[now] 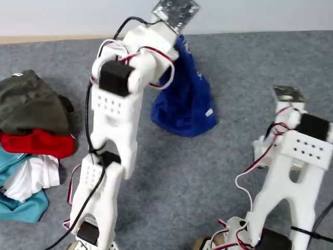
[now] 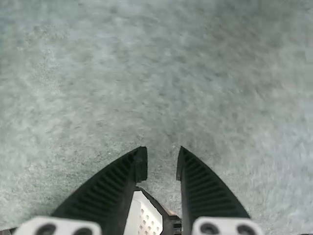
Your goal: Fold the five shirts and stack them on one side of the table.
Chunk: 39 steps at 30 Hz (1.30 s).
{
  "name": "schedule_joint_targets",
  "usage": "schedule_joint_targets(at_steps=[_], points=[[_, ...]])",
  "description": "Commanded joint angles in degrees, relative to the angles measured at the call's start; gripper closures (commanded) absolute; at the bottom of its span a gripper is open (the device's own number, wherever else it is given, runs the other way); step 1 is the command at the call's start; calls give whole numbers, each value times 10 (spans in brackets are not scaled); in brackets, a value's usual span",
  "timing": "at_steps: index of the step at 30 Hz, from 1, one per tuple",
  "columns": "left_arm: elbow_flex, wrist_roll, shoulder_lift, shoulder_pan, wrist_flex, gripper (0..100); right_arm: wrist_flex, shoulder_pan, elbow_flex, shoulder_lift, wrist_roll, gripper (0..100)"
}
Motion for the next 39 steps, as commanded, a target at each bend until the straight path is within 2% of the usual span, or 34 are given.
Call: schedule_joint_targets(at_steps=[1,6,10,16,20,23,27,33,37,39], points=[[-27,8,-93,46,-1,995,24,-61,-4,-28,4,888],[-25,8,-137,58,-25,995,24,-142,-4,-28,4,889],[-24,9,-142,39,16,995,23,-193,-7,-28,5,953],[52,11,-142,-89,30,995,23,-215,-6,-28,25,962],[166,11,-143,-189,30,995,20,-216,-8,-28,25,965],[259,7,-146,-238,30,995,7,-216,-9,-28,25,965],[369,6,-146,-272,30,995,-28,-232,-9,-23,25,965],[450,4,-147,-304,30,995,-78,-325,-8,-21,23,965],[473,-41,-148,-336,30,995,-125,-368,-5,-20,22,951],[486,-58,-148,-353,30,995,-138,-387,-7,-8,21,904]])
